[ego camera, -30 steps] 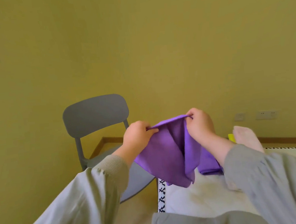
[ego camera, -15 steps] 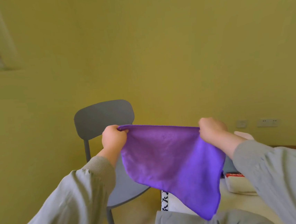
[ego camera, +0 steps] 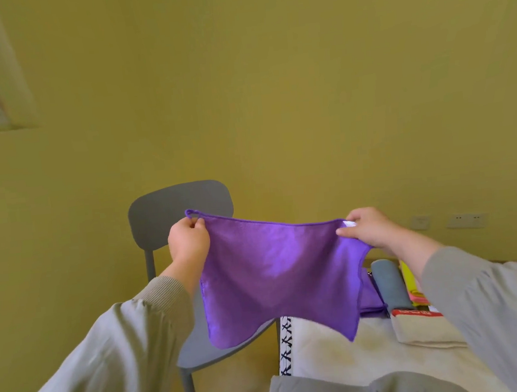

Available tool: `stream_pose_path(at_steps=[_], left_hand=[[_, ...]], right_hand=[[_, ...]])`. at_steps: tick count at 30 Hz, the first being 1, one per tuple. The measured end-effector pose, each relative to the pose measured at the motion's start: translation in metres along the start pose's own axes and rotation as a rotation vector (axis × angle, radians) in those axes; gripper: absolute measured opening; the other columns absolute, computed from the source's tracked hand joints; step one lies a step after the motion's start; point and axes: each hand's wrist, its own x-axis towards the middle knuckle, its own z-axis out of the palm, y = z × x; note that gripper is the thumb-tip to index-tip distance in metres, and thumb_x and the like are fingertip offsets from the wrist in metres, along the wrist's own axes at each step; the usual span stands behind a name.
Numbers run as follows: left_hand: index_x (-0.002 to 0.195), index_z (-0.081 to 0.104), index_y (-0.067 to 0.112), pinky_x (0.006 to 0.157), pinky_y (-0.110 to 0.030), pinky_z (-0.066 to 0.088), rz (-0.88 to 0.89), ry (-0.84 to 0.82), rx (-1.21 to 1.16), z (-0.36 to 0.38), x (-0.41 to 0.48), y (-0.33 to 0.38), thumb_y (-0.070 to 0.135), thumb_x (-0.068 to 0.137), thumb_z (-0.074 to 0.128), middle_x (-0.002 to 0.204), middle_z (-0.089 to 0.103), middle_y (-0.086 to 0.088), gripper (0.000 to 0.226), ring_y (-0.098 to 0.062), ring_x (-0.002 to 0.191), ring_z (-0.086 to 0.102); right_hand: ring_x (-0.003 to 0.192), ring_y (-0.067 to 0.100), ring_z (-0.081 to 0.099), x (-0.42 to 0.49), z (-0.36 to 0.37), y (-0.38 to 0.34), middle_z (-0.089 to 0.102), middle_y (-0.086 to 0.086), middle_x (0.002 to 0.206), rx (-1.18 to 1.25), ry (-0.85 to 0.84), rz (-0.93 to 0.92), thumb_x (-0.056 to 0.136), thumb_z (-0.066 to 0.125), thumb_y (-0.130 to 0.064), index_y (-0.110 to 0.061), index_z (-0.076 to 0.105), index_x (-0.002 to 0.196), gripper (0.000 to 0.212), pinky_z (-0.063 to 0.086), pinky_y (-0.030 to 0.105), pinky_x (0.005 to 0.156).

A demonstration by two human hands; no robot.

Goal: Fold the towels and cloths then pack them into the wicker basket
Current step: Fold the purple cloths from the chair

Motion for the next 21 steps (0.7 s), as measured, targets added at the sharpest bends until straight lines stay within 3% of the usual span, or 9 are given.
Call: stream_pose_path(at_steps=[4, 9, 13, 15, 17, 21], left_hand=[[0.078, 0.064, 0.007, 0.059, -0.028, 0.037, -0.018, -0.104, 0.097, 0.001, 0.0, -0.008, 0.017, 0.094, 0.048, 0.067, 0.054, -0.004, 0.025, -0.022, 0.066, 0.05], [0.081, 0.062, 0.007, 0.059, -0.028, 0.035, 0.006, -0.137, 0.064, 0.004, -0.003, -0.007, 0.018, 0.093, 0.048, 0.071, 0.054, -0.008, 0.021, -0.022, 0.066, 0.046], [0.086, 0.065, 0.014, 0.066, -0.029, 0.043, 0.08, -0.14, 0.169, 0.006, -0.008, -0.001, 0.011, 0.089, 0.046, 0.079, 0.061, -0.004, 0.019, -0.025, 0.076, 0.055], [0.09, 0.065, 0.018, 0.07, -0.031, 0.05, 0.078, -0.156, 0.145, 0.006, -0.008, 0.002, 0.007, 0.086, 0.047, 0.079, 0.064, -0.004, 0.022, -0.024, 0.075, 0.06], [0.088, 0.066, 0.016, 0.068, -0.033, 0.054, 0.043, -0.195, 0.102, 0.005, -0.008, 0.004, 0.004, 0.087, 0.046, 0.069, 0.062, -0.007, 0.023, -0.024, 0.063, 0.058], [0.088, 0.066, 0.01, 0.058, -0.029, 0.049, 0.034, -0.347, 0.082, 0.005, -0.018, 0.013, -0.001, 0.089, 0.041, 0.067, 0.058, -0.006, 0.027, -0.021, 0.058, 0.055]], right_hand=[[0.062, 0.01, 0.047, 0.001, 0.003, -0.004, 0.056, 0.001, 0.068, 0.108, -0.107, -0.029, 0.079, 0.062, 0.011, -0.014, 0.061, 0.071, 0.027, 0.037, 0.021, 0.058], [0.062, 0.011, 0.05, -0.003, 0.004, -0.023, 0.06, 0.002, 0.068, 0.246, -0.06, -0.099, 0.086, 0.065, -0.006, -0.015, 0.066, 0.07, 0.018, 0.038, 0.025, 0.059], [0.061, 0.014, 0.049, -0.007, 0.008, -0.04, 0.058, 0.003, 0.066, 0.262, -0.019, -0.125, 0.088, 0.065, -0.019, -0.015, 0.063, 0.066, 0.022, 0.038, 0.026, 0.059], [0.06, 0.016, 0.048, -0.01, 0.01, -0.05, 0.056, 0.004, 0.065, 0.313, -0.015, -0.135, 0.09, 0.063, -0.019, -0.014, 0.061, 0.066, 0.024, 0.038, 0.026, 0.059], [0.061, 0.016, 0.049, -0.015, 0.011, -0.06, 0.057, 0.005, 0.066, 0.356, -0.047, -0.154, 0.09, 0.062, -0.015, -0.014, 0.062, 0.067, 0.023, 0.039, 0.026, 0.059], [0.063, 0.013, 0.051, -0.024, 0.009, -0.077, 0.06, 0.004, 0.071, 0.291, -0.166, -0.214, 0.09, 0.06, -0.007, -0.016, 0.065, 0.071, 0.021, 0.041, 0.025, 0.061]])
